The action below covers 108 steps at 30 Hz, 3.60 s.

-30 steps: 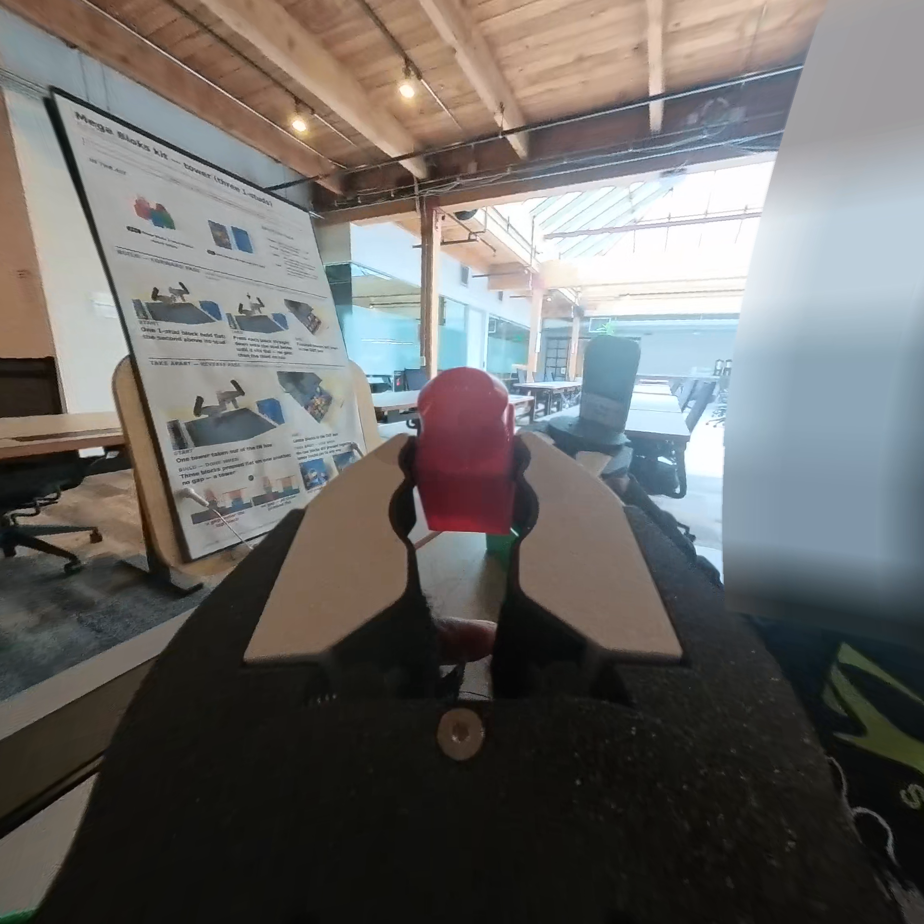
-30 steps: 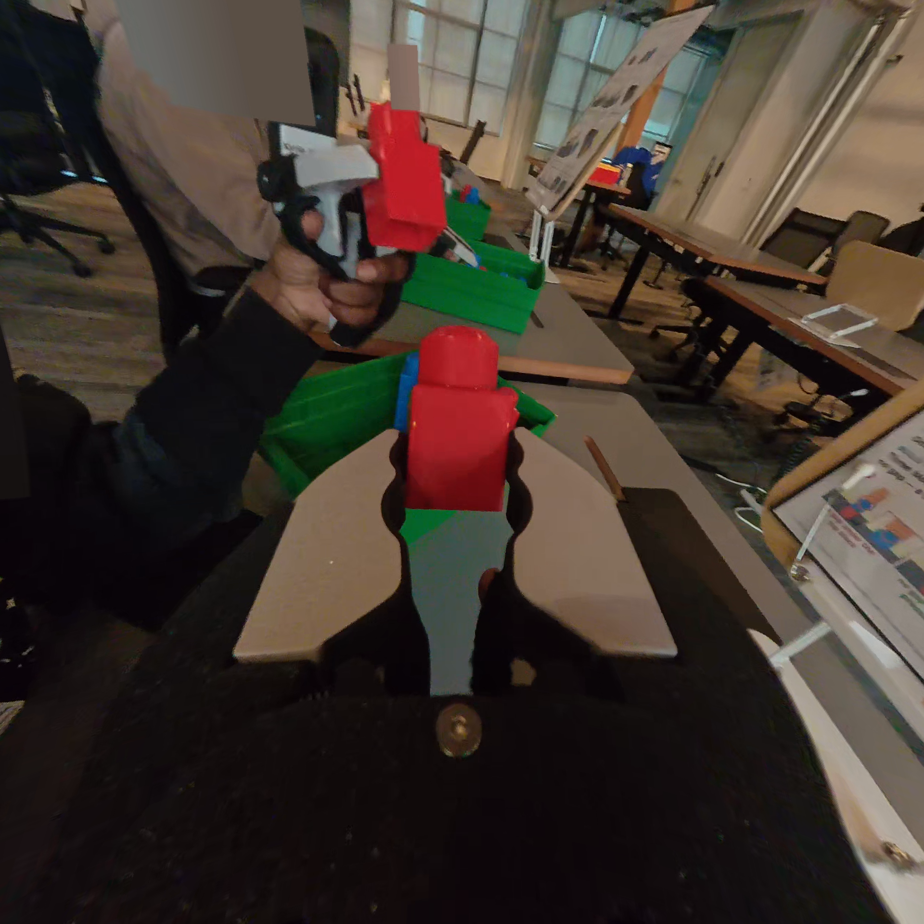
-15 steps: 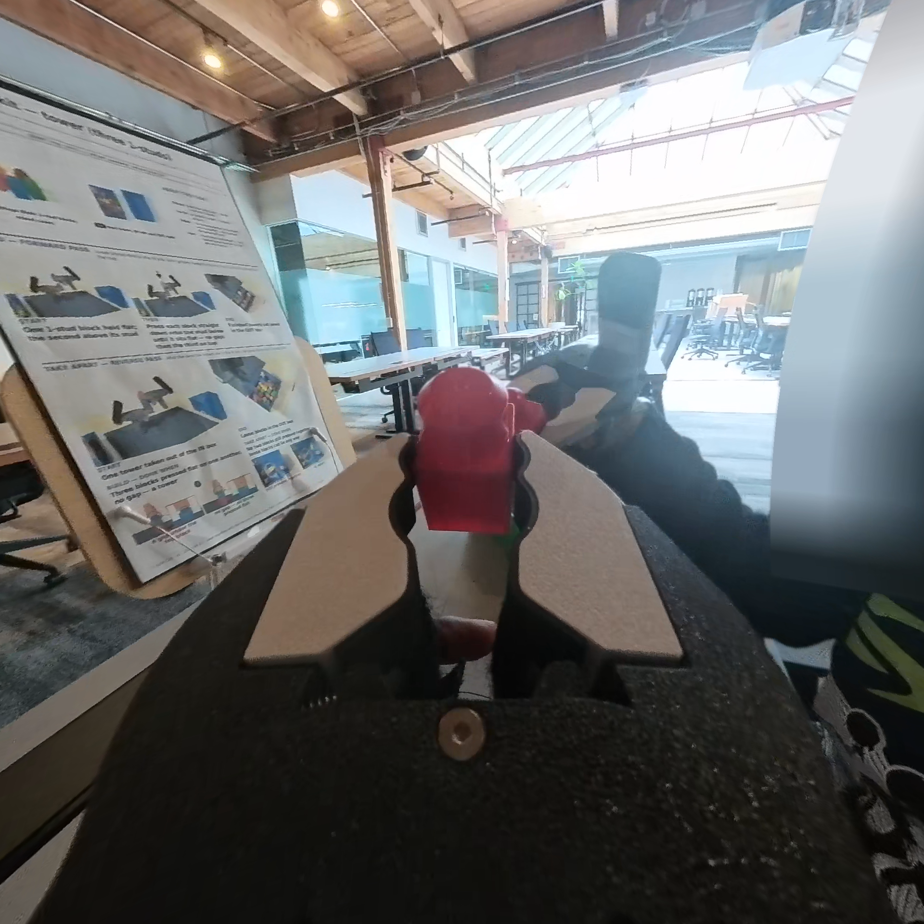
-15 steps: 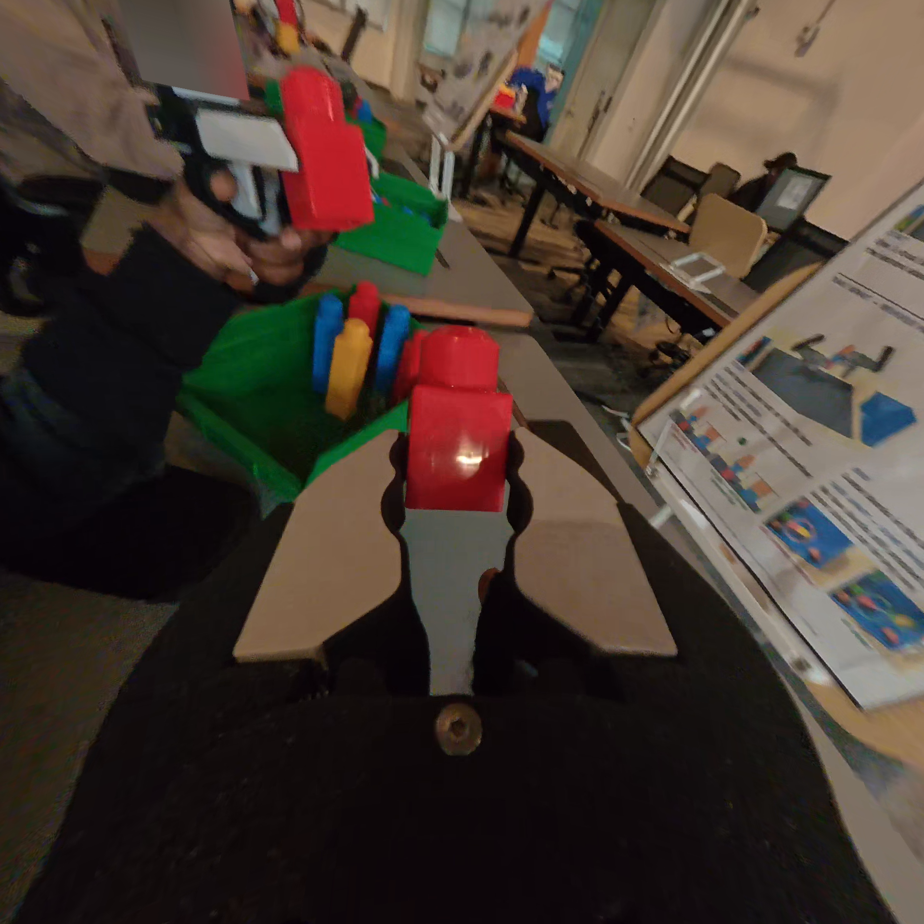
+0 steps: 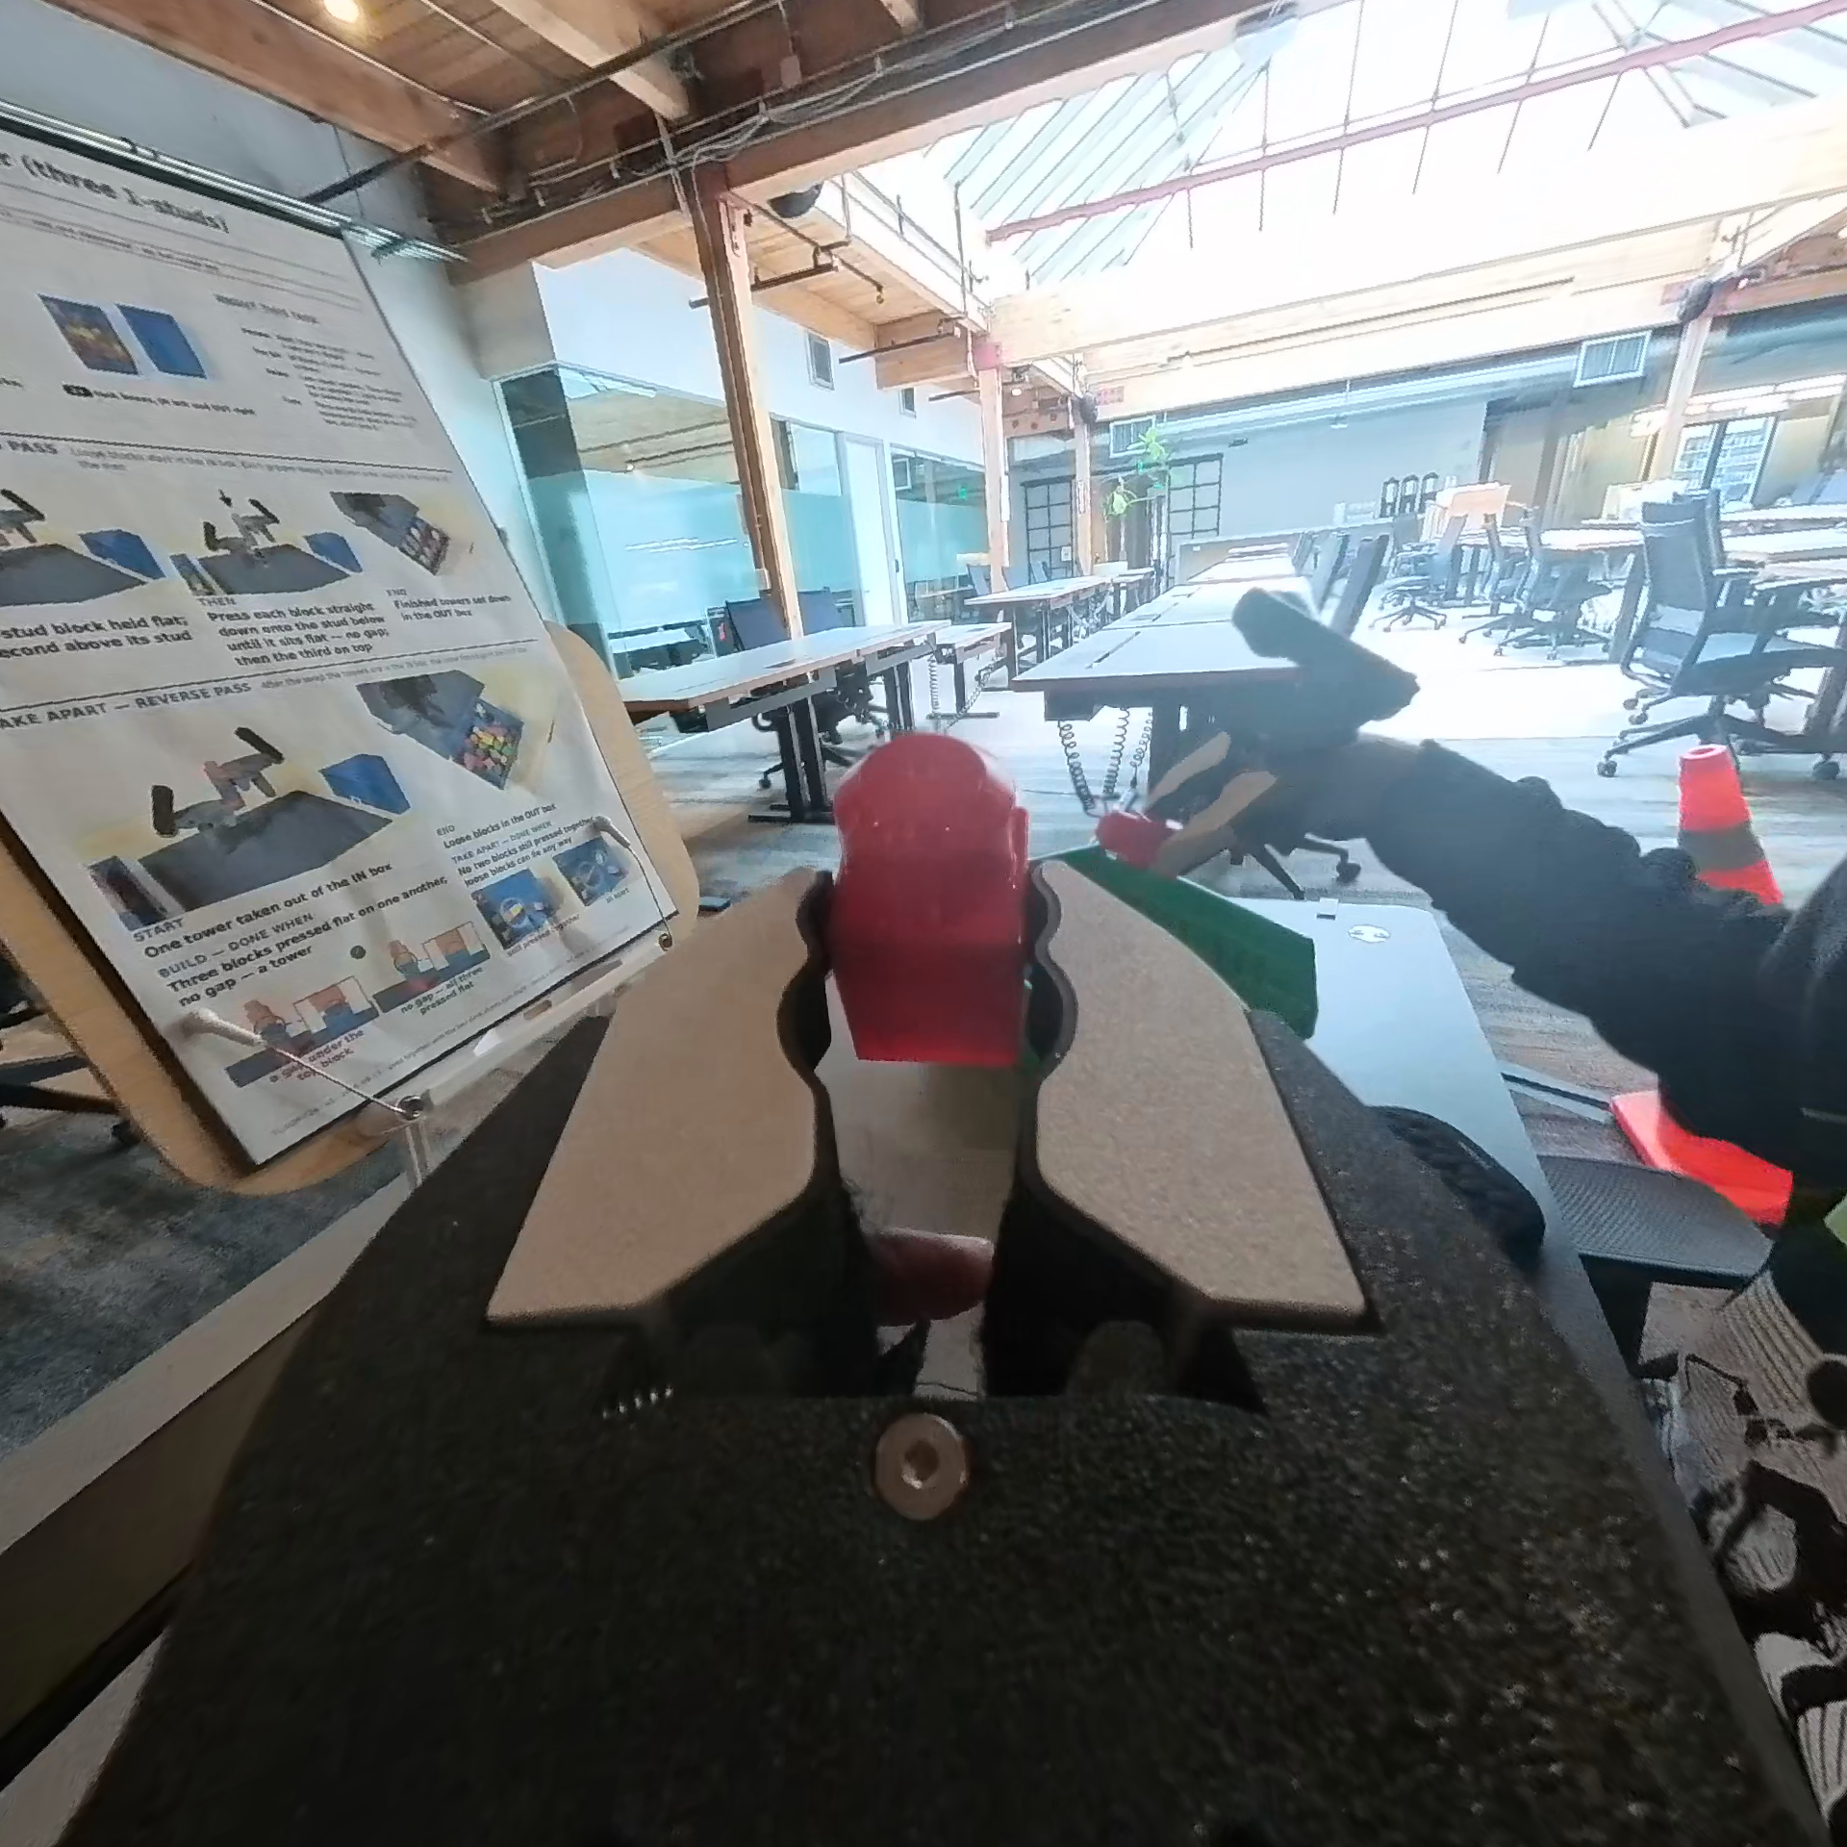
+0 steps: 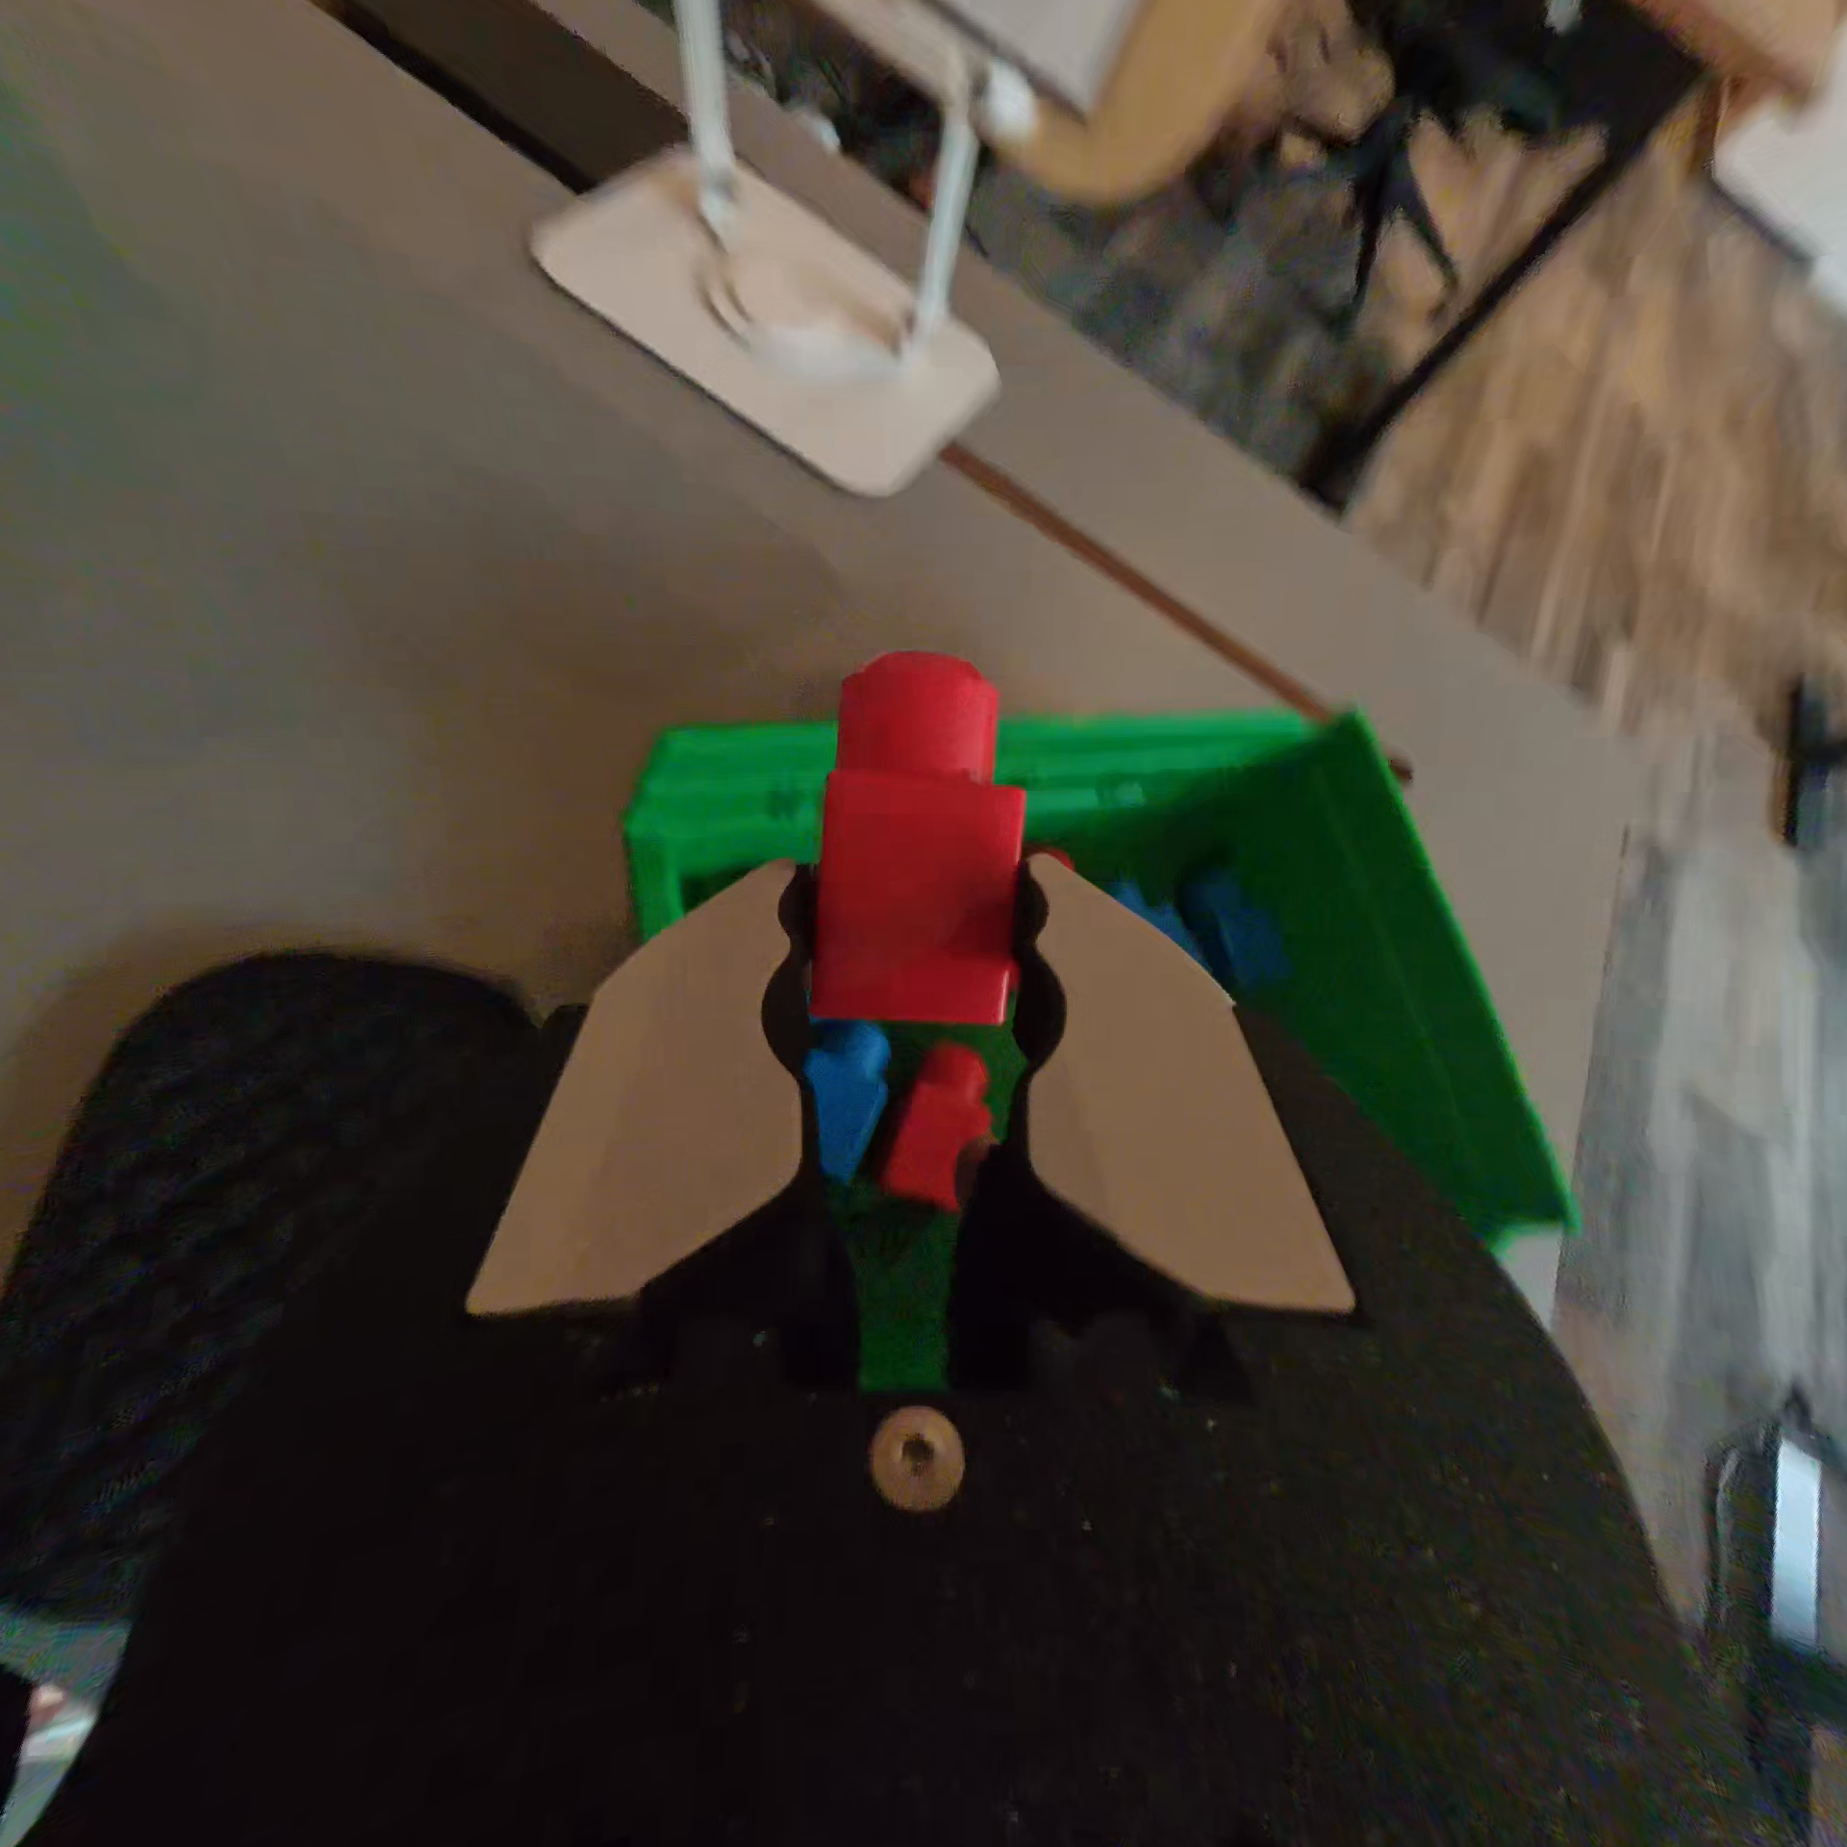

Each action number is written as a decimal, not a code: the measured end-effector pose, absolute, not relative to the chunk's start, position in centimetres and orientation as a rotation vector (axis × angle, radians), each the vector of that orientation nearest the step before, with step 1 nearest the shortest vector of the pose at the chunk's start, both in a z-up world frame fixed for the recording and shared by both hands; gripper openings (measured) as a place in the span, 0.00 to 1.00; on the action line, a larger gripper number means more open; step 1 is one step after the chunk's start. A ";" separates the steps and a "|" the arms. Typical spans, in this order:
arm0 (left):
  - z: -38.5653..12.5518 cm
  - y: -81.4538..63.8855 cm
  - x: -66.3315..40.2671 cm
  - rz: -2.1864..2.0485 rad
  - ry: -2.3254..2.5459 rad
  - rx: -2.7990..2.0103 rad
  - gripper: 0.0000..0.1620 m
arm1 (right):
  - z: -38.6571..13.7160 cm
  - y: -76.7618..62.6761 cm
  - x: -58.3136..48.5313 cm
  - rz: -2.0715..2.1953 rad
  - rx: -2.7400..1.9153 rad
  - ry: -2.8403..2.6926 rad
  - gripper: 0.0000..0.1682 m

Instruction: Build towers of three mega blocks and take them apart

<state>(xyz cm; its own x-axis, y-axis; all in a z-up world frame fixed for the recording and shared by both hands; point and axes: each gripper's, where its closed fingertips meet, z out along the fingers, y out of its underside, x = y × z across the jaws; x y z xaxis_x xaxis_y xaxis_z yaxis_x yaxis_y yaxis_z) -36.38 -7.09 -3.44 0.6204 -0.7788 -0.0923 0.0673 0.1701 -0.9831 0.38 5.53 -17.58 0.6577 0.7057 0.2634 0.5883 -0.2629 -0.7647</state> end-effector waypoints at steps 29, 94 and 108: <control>-4.5 -5.9 -33.6 -0.700 0.763 -1.310 0.22 | -30.1 11.4 7.0 -0.472 -2.682 -1.104 0.32; -6.7 -3.0 -35.3 -0.521 0.672 -1.487 0.46 | -9.7 8.6 -12.5 0.199 -1.679 -1.107 0.21; -7.3 -2.6 -37.4 -0.430 0.612 -1.551 0.43 | -24.2 10.1 9.0 -0.167 -2.419 -0.834 0.21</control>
